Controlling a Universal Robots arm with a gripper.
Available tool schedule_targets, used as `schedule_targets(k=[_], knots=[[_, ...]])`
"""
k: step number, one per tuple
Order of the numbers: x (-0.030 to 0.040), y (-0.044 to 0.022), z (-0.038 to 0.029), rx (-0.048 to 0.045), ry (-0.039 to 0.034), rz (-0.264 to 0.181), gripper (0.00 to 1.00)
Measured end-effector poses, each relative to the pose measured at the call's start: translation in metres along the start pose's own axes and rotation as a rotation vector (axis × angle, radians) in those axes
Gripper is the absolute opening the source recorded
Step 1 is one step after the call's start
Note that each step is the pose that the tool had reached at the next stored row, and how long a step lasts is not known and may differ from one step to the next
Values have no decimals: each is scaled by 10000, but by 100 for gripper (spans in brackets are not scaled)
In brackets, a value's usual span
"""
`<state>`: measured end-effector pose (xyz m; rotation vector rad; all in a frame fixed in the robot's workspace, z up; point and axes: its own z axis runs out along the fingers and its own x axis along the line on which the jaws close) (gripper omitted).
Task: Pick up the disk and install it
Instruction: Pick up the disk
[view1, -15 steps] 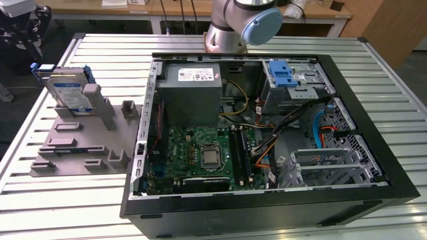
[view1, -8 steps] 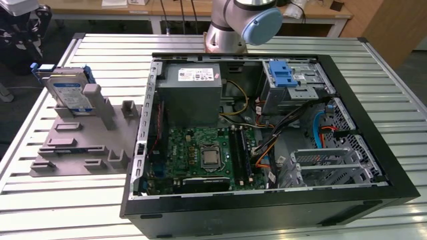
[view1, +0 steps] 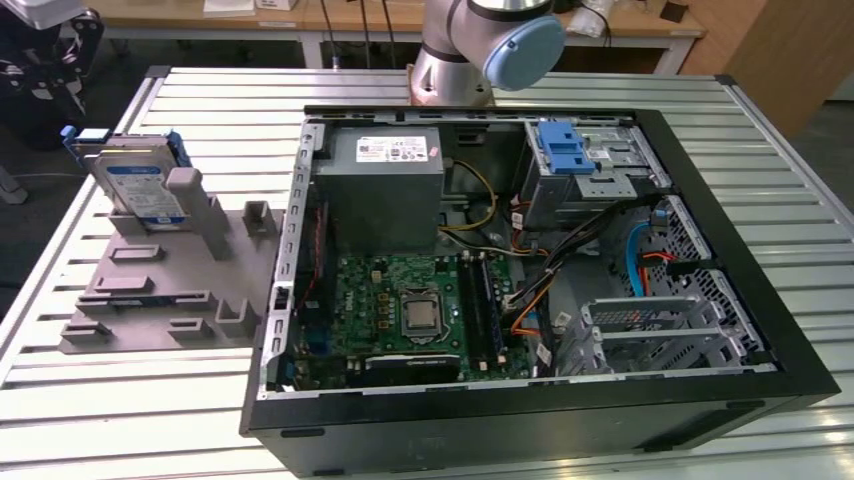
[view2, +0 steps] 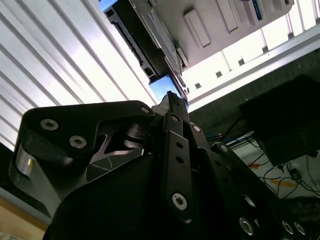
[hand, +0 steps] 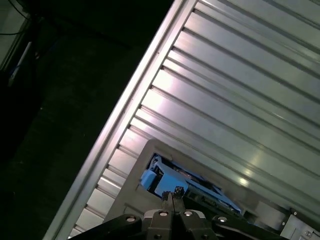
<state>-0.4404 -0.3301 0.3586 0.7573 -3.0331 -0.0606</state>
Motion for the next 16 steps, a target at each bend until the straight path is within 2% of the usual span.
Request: schedule_targets(k=[16], knots=[[0, 0, 0, 39, 50, -1705, 11]])
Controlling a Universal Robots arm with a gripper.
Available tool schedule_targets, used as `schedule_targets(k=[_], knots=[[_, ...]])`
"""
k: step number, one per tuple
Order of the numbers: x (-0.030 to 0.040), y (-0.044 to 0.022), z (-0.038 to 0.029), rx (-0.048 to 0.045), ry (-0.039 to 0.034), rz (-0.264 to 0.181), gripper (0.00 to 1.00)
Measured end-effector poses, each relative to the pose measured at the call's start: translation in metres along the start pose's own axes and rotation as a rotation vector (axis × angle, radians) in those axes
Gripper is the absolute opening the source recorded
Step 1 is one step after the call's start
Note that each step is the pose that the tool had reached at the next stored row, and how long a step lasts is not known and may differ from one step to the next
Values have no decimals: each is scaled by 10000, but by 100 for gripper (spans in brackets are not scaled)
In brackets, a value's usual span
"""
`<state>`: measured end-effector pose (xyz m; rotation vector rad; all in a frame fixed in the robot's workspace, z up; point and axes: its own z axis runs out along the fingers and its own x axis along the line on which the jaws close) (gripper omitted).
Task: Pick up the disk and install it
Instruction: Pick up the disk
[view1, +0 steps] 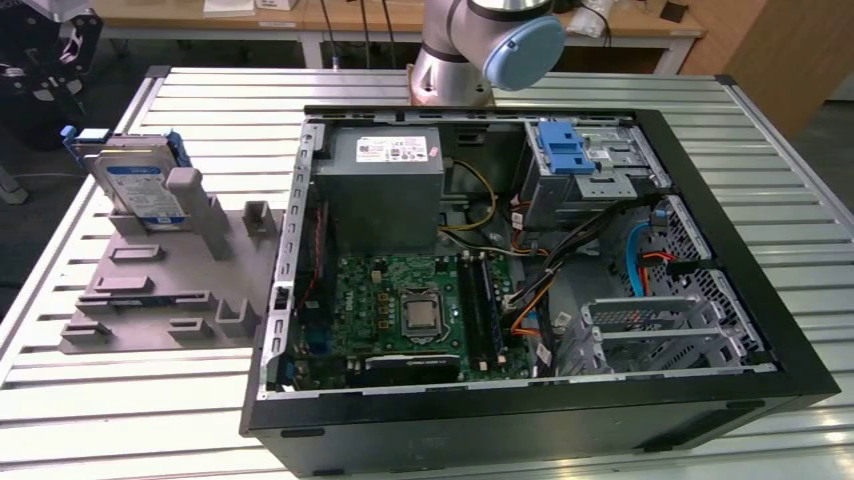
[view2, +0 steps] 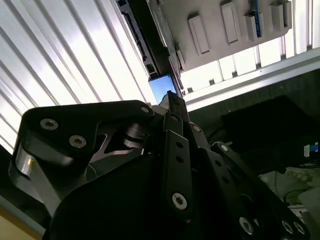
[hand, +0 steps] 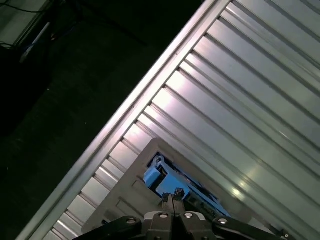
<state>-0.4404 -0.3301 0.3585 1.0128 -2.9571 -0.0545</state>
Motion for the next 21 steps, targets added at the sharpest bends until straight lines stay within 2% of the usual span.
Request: schedule_targets(k=[5, 21], knots=[[0, 0, 1, 22, 1, -611, 11], [0, 0, 7, 28, 102, -3395, 11]])
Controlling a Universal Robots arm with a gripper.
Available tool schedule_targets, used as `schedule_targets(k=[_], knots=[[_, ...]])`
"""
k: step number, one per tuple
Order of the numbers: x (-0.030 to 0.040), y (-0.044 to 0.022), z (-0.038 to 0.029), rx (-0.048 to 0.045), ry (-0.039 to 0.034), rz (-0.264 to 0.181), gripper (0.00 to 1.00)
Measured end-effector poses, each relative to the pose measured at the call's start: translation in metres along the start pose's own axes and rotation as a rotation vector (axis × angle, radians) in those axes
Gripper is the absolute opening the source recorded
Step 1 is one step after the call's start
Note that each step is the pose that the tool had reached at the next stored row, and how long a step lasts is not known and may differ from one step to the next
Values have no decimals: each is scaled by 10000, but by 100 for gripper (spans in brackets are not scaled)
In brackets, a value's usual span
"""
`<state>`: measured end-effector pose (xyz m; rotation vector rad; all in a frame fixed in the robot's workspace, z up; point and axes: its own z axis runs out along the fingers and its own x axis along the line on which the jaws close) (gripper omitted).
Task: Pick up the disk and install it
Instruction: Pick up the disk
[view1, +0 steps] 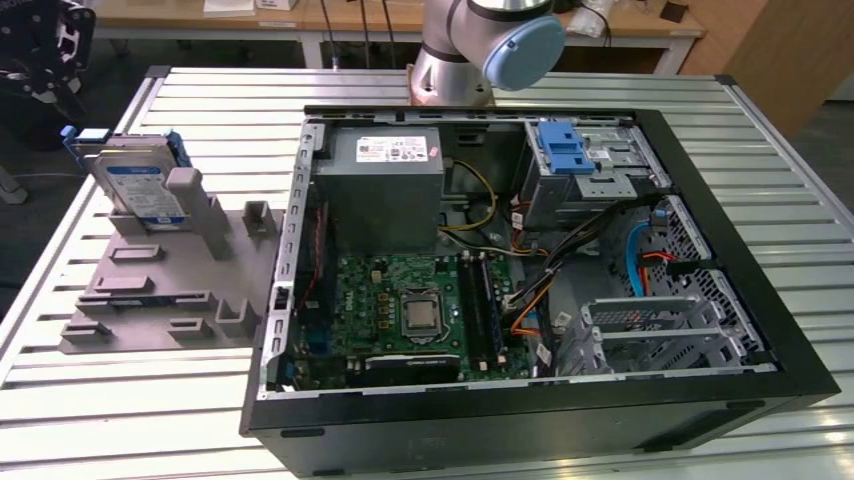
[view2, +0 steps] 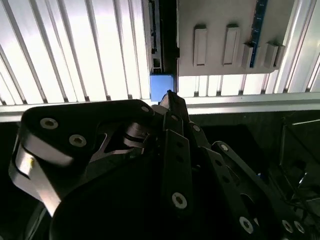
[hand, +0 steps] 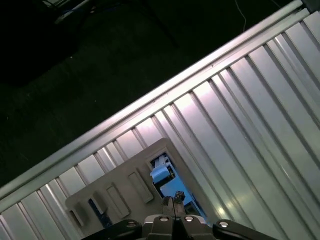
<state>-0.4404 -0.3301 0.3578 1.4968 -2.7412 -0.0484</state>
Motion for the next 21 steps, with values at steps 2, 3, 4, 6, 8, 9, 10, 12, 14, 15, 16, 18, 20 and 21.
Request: schedule_targets(k=[2, 3, 4, 6, 8, 9, 10, 12, 14, 15, 16, 18, 20, 21], knots=[[0, 0, 0, 1, 11, -321, 11], [0, 0, 0, 1, 16, -480, 11], [0, 0, 0, 3, 22, -633, 11], [0, 0, 0, 7, 30, -919, 11], [0, 0, 1, 12, 37, -1188, 11], [0, 0, 1, 14, 40, -1325, 11], [0, 0, 1, 16, 44, -1463, 11], [0, 0, 1, 20, 51, -1739, 11], [0, 0, 1, 25, 57, -1975, 11], [0, 0, 1, 28, 59, -2075, 11], [0, 0, 1, 30, 62, -2179, 11], [0, 0, 1, 33, 68, -2403, 11], [0, 0, 1, 34, 75, -2636, 11], [0, 0, 1, 34, 79, -2753, 11]])
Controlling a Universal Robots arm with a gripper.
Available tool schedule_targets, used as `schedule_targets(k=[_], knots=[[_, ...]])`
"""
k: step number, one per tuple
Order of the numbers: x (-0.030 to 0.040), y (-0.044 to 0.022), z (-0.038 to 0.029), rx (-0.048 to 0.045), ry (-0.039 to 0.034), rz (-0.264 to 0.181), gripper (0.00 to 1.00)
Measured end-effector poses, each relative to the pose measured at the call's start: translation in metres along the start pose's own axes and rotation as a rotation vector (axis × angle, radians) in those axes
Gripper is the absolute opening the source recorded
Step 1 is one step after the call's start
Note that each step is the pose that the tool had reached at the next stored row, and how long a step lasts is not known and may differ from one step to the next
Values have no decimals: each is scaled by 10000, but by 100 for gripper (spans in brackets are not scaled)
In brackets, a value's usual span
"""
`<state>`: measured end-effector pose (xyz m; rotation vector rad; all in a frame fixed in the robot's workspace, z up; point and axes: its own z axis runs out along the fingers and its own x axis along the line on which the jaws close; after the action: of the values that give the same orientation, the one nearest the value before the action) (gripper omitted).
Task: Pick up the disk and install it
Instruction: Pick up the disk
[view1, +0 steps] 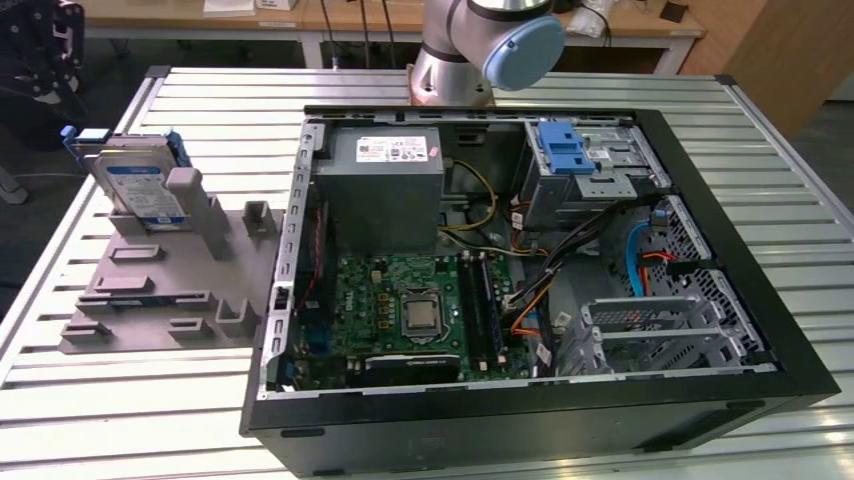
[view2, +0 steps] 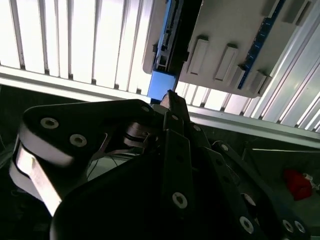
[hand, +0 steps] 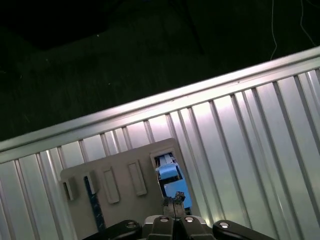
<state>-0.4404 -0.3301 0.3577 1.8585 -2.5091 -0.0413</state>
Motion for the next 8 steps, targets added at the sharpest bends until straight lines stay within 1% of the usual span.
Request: schedule_targets(k=[3, 8], knots=[[0, 0, 0, 1, 9, -300, 11], [0, 0, 0, 0, 12, -365, 11]])
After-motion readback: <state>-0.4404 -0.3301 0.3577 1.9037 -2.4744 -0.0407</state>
